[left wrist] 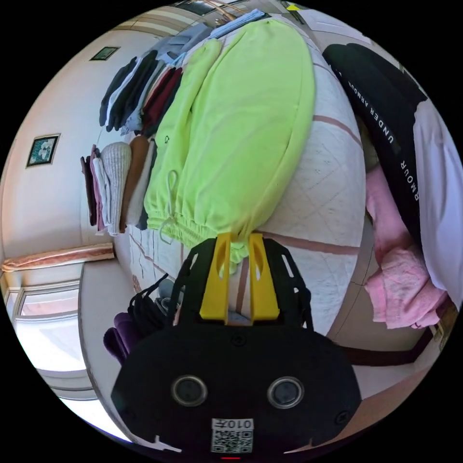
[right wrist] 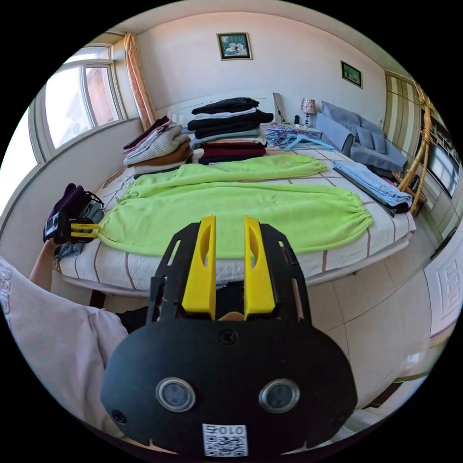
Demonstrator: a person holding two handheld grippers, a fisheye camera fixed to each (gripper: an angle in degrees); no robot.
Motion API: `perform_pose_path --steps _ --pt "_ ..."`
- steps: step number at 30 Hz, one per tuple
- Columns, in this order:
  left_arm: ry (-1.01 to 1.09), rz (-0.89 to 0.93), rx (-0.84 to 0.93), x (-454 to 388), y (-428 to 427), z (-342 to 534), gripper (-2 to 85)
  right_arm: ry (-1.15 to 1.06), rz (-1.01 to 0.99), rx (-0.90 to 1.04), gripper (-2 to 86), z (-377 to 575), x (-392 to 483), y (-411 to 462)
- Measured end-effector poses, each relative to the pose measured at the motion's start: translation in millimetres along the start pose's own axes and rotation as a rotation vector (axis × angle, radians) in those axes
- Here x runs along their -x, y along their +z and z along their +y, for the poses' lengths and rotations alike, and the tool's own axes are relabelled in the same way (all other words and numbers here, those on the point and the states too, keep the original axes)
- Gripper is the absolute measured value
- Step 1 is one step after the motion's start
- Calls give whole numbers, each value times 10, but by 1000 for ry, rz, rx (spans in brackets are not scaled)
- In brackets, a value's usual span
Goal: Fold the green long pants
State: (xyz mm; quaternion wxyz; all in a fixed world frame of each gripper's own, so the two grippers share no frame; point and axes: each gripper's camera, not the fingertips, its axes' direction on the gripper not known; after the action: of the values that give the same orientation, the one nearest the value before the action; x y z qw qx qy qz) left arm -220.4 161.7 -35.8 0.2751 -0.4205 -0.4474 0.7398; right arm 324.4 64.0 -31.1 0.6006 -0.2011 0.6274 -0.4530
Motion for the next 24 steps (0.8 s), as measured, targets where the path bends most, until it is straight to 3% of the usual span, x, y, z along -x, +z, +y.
perform_pose_path --steps 10,19,24 --pt "81 7 96 -50 -184 -96 6 55 1 23 94 46 -175 50" --pt "47 65 144 -247 217 -84 46 100 -49 45 99 -56 -318 213" --pt "-116 235 16 149 -46 160 71 62 -17 46 103 -220 -314 266"
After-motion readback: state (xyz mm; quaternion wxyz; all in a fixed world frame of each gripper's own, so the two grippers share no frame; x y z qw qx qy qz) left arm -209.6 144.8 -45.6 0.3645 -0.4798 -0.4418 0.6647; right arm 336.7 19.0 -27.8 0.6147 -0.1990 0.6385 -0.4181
